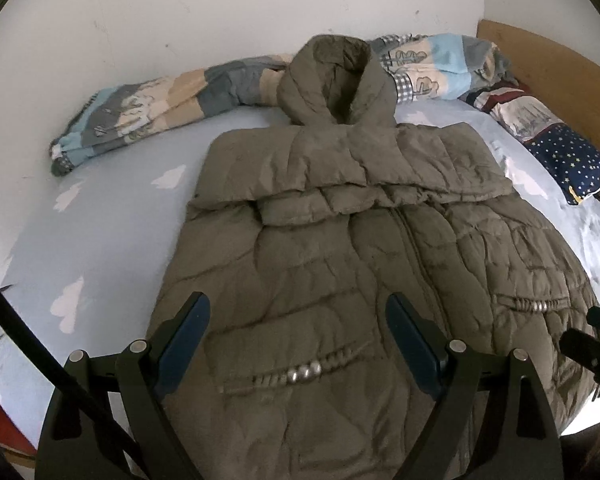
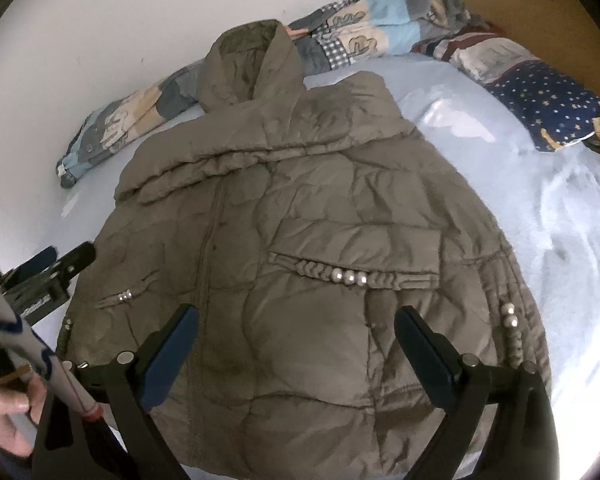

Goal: Fold large clothes
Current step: 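Press and smooth the jacket front with the right gripper, then grasp the olive jacket hood with the right gripper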

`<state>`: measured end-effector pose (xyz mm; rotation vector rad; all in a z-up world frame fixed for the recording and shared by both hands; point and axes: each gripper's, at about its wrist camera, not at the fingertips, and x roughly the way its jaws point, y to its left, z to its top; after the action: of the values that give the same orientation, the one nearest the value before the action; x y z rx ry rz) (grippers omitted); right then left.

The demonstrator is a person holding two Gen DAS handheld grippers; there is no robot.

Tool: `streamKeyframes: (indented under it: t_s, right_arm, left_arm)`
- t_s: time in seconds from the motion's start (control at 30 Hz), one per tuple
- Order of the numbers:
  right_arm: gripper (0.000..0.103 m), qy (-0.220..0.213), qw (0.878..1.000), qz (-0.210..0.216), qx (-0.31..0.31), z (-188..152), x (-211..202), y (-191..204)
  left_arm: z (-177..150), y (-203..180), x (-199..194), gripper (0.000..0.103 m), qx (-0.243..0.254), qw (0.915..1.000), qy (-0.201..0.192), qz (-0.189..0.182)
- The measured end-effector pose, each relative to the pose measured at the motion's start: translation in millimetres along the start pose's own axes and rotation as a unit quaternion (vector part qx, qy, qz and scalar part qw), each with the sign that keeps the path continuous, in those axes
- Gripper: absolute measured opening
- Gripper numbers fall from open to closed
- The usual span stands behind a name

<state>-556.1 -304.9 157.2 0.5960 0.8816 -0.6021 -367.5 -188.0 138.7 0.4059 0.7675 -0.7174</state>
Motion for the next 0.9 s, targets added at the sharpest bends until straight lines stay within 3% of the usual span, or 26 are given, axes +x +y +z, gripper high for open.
streamKeyframes:
  t_s: [0.17,0.27,0.43,0.53,0.63,0.77,0.9]
  right_arm:
    - [0.098,0.008,1.0,0.002,0.001,39.1,2.1,2.3]
    - [0.098,0.002,1.0,0.006,0.0,86.5,-2.1,8.4]
    - [0.098,-0.003,1.0,0.01,-0.004,185.1,6.9,21.3]
    - [0.098,0.012,1.0,0.008,-0.025,250.8,38.7,36.4]
    - [0.098,0.02,1.0,0.007,-0.013,317.0,88.1,46.0]
    - [0.098,0.016,1.0,-0.012,-0.005,389.1,158.1,53.4]
    - [0.098,0.012,0.999,-0.035,0.017,442.2,217.1,52.6]
  left_arm:
    - [56.5,11.8,21.9,0.089,-0.03,0.9989,-0.017,-0.03]
    - [86.0,24.5,43.3,0.089,-0.055,0.9965,-0.017,-0.061]
    - [94.5,57.2,87.1,0.089,-0.117,0.9897,0.017,-0.081]
    - [93.5,76.2,100.8,0.089,-0.149,0.9834,0.032,-0.099]
    - [96.0,86.6,104.9,0.089,-0.143,0.9858,0.028,-0.084]
    - [92.8,102.5,110.1,0.089,-0.17,0.9809,0.034,-0.088]
    - [90.2,101.1,116.0,0.089,-0.149,0.9849,0.039,-0.079]
